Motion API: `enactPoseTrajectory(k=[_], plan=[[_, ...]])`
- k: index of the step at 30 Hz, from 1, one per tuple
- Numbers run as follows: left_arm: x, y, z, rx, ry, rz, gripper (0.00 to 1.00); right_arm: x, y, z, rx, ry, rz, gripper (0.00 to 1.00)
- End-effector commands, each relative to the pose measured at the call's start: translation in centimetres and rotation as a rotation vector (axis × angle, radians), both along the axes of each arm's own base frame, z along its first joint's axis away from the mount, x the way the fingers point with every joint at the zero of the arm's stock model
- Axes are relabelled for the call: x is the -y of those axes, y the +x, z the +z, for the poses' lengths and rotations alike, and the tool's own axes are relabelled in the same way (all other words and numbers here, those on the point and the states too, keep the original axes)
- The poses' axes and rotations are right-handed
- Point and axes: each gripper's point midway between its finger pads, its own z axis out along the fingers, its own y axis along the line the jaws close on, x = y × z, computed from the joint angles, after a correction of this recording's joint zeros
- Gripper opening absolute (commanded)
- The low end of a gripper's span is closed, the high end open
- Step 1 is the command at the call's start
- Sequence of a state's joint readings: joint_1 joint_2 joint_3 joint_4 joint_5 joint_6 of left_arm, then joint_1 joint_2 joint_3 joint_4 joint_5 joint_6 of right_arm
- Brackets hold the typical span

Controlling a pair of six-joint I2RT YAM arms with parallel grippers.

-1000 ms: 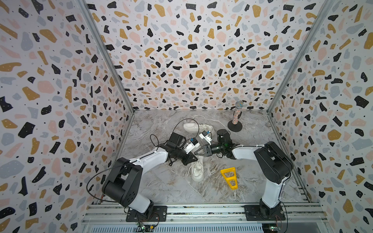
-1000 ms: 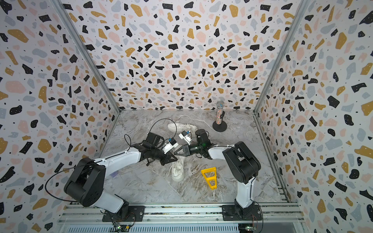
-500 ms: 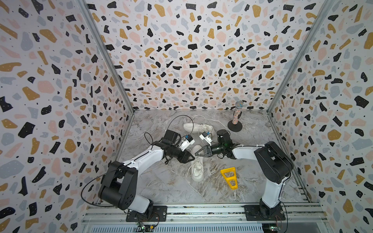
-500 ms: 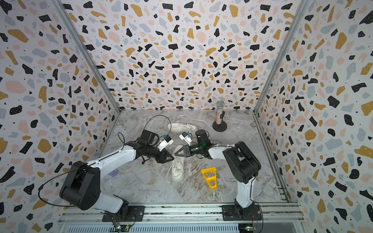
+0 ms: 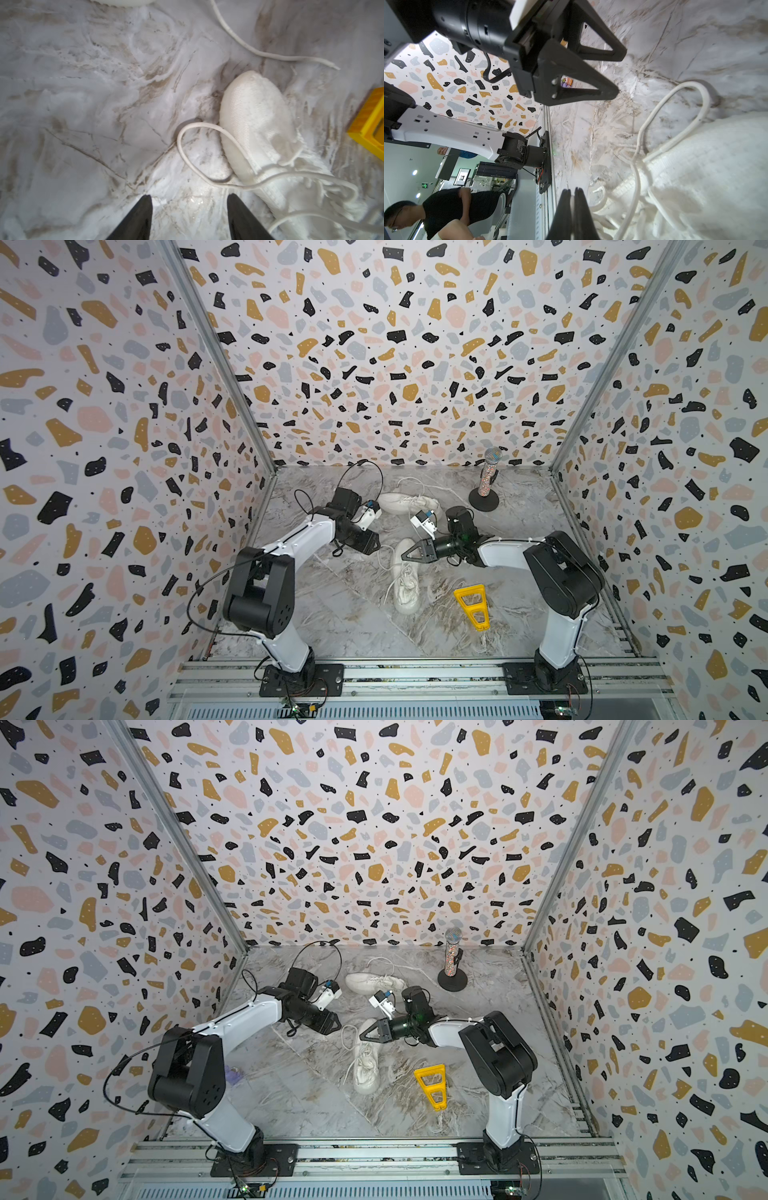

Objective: Tie the shoes
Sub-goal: Wrap the shoelace around the shoelace.

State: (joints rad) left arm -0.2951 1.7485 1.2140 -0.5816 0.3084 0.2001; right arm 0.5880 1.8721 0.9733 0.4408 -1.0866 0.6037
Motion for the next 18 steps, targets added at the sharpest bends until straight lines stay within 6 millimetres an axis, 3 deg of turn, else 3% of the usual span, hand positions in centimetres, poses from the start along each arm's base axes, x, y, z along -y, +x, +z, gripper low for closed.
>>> enactPoseTrajectory(k=[1,8,18], plan=[[-0.1,0.0,-1.4,-0.045,0.110,-0.024,0.62,-0.3,0.7,1.9,0.054,0.027,0.004,0.00],[1.3,0.6,-3.3,-0.080,0.180,-0.063,0.58,-0.3,0.7,1.9,0.059,0.023,0.004,0.00],[1.5,1.1,-4.9,-0.099,0.220,-0.065,0.42,-0.2,0.7,1.7,0.057,0.018,0.004,0.00]])
